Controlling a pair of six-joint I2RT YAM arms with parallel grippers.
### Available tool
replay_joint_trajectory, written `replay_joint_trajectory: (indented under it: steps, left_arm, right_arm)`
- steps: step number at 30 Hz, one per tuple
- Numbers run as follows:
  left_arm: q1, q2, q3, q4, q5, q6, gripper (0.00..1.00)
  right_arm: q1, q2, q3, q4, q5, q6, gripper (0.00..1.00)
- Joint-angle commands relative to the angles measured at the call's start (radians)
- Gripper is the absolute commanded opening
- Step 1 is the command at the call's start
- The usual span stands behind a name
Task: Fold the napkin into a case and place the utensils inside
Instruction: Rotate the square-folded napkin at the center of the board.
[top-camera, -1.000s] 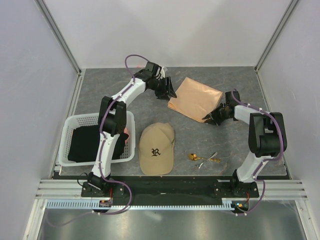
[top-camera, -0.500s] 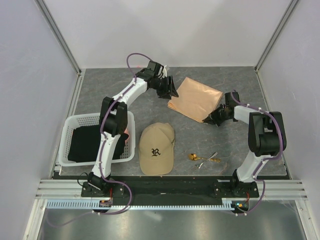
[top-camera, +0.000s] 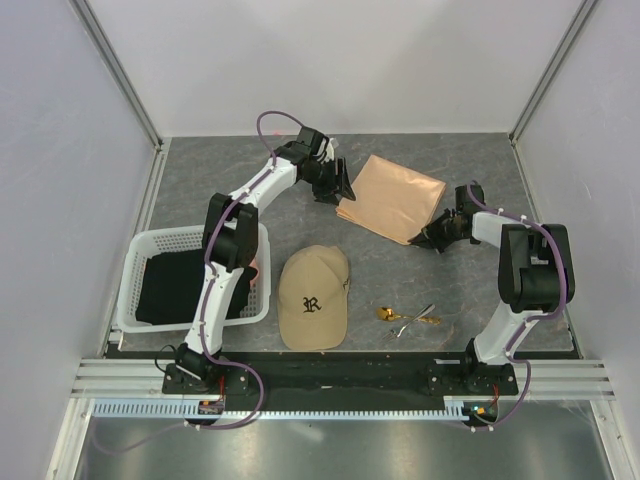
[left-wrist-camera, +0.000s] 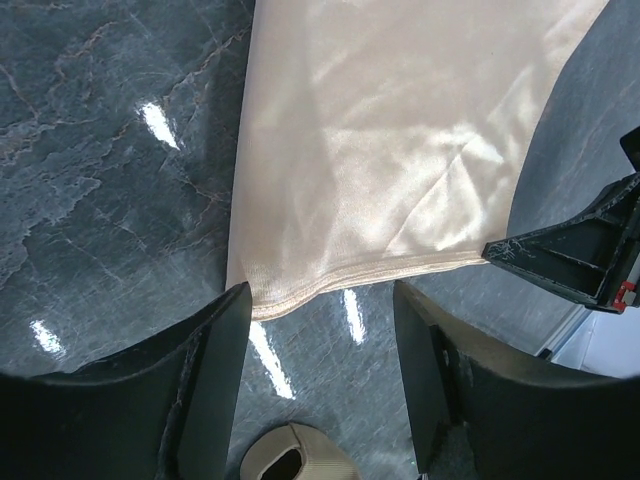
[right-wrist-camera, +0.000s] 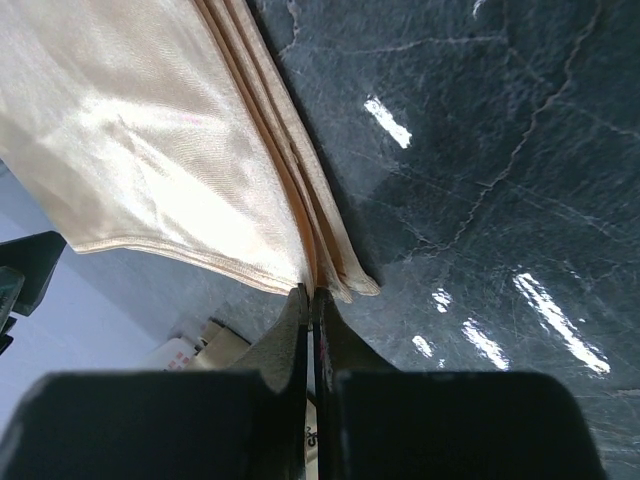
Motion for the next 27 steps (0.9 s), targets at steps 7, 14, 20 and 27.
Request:
replay_joint_trajectory:
  steps: [7, 14, 20, 27]
  left_arm:
    - [0.006, -0.027, 0.032, -0.018, -0.063, 0.043, 0.64]
    - [0.021, -0.007, 0.038, -0.009, -0.023, 0.029, 0.56]
    - [0.021, 0.021, 0.004, -0.003, 0.028, 0.009, 0.51]
    - [0.021, 0.036, 0.012, -0.003, 0.057, -0.008, 0.47]
  right_arm:
    - [-0.007, -0.028, -0.019, 0.014, -0.013, -0.018, 0.00]
    - [-0.010, -0.039, -0.028, 0.015, -0.013, -0.023, 0.00]
    - [-0.015, -0.033, -0.025, 0.017, -0.017, -0.027, 0.00]
    - [-0.016, -0.034, -0.022, 0.018, -0.018, -0.028, 0.00]
